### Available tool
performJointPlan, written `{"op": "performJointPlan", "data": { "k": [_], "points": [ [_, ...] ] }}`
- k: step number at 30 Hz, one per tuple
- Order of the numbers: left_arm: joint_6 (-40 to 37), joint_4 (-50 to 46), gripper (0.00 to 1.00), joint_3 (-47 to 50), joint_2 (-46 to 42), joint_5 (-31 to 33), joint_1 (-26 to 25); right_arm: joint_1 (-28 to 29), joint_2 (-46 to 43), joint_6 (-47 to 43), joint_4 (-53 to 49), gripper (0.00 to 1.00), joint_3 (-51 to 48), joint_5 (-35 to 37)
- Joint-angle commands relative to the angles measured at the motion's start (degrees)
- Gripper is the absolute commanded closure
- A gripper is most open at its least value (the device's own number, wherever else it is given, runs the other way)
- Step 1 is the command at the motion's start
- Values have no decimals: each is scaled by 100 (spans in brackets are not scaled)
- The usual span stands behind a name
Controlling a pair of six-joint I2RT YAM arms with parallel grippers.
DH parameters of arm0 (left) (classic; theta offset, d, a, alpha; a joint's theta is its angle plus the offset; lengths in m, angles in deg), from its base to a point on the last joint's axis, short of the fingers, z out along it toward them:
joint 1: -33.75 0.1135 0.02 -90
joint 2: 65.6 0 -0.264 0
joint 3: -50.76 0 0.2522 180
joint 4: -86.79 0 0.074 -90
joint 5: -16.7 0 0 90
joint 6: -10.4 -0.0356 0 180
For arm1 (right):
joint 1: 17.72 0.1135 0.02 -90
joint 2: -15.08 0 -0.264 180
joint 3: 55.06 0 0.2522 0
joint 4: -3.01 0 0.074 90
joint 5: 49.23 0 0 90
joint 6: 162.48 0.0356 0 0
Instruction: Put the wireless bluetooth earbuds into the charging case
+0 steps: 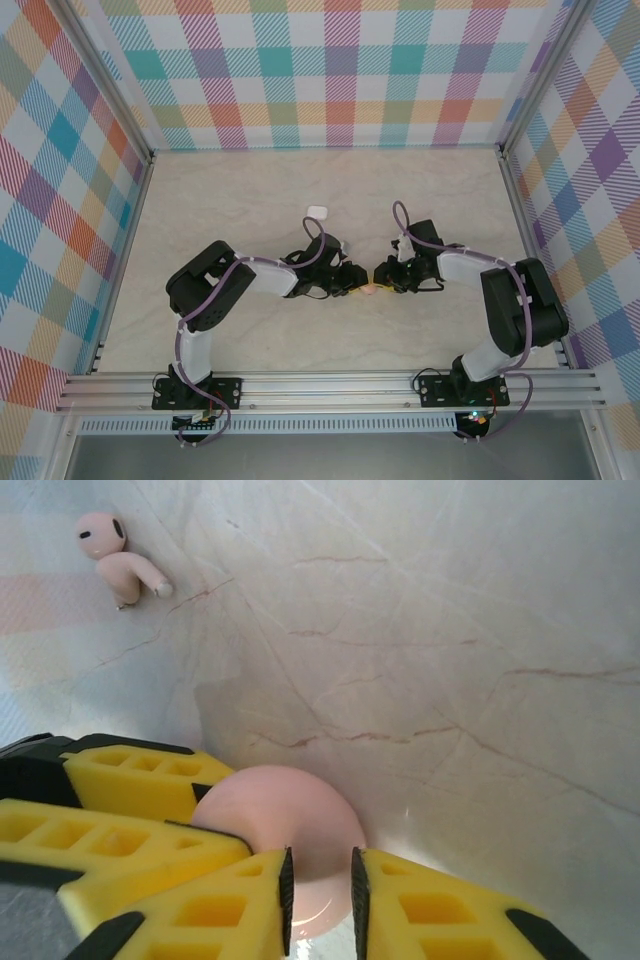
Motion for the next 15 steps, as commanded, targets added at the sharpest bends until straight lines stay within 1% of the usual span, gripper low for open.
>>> {"op": "performJointPlan", "data": {
  "k": [1,6,9,12,15],
  "points": [
    [80,42,76,193,53,71,-10,-28,-365,67,-1,71,-63,-75],
    [-90,53,76,267,-188,52,182,-312,-880,-68,-73,65,-66,-254],
    [-325,14,76,218,-403,-87,333,-528,-1035,-278,-168,62,66,-451],
    [-618,-73,76,216,-785,-231,532,-717,-1150,-551,-259,59,260,-710],
    [-1072,-329,76,174,-1276,-416,774,-802,-1257,-972,-380,56,559,-1043]
  ]
}}
